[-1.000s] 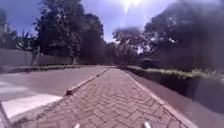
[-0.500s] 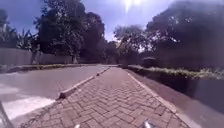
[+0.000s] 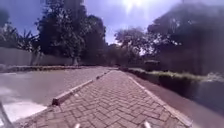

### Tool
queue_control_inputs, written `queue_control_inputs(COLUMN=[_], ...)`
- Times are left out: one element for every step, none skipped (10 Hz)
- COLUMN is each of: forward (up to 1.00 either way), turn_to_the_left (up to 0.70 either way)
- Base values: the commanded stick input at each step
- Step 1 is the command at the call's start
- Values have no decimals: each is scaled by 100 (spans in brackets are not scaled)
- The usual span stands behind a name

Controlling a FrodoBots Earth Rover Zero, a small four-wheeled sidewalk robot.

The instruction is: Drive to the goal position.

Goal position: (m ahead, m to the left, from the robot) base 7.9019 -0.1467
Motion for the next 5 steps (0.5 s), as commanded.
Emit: queue_control_inputs(forward=[70,70,70,70,70], turn_to_the_left=[0,0,0,0,0])
